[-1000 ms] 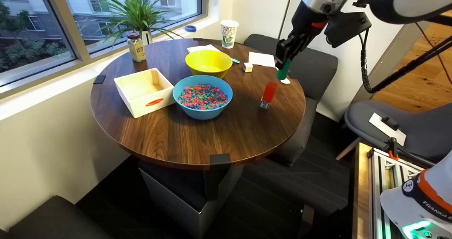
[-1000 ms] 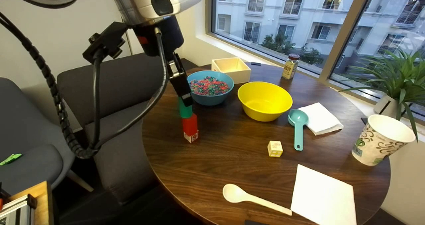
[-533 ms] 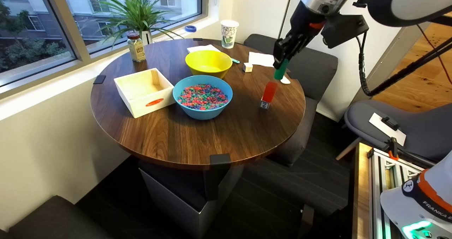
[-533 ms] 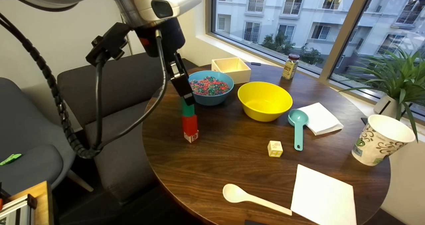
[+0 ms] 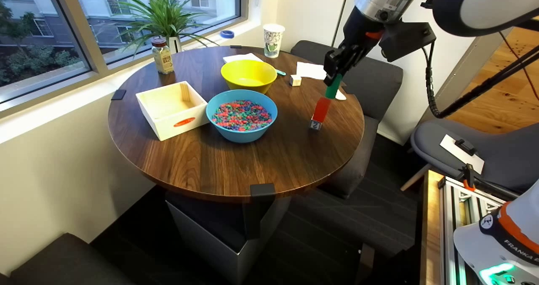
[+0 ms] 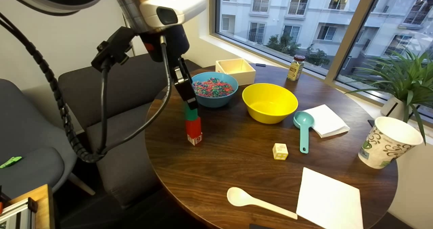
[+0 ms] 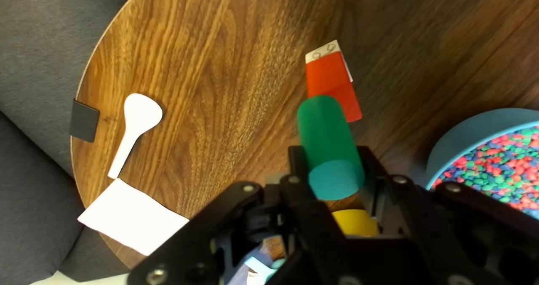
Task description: Put the top most block on the table, then put the orange block on the white block, then put the green block on the orange block
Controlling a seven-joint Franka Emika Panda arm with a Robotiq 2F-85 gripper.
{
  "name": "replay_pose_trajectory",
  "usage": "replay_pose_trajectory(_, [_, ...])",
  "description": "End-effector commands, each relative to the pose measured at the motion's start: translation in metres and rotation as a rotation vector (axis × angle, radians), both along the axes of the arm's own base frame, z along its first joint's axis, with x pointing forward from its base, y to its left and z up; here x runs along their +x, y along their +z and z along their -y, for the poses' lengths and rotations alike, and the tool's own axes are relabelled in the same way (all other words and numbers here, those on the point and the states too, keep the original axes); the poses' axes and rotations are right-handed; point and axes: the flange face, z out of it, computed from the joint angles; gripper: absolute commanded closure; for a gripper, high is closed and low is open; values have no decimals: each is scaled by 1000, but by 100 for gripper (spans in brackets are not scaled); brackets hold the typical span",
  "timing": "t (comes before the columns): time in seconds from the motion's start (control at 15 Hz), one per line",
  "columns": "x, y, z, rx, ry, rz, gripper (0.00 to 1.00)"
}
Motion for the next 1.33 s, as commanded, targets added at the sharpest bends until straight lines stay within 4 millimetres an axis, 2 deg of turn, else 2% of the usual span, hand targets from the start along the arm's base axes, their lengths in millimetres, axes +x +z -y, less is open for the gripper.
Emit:
replay_pose_trajectory(0.0, [2, -7, -1, 35, -23, 22, 92])
replay_pose_trajectory(0.6, [8, -14, -2, 79, -41, 8, 92])
replay_pose_trajectory(1.27, [9, -13, 2, 69, -41, 2, 92])
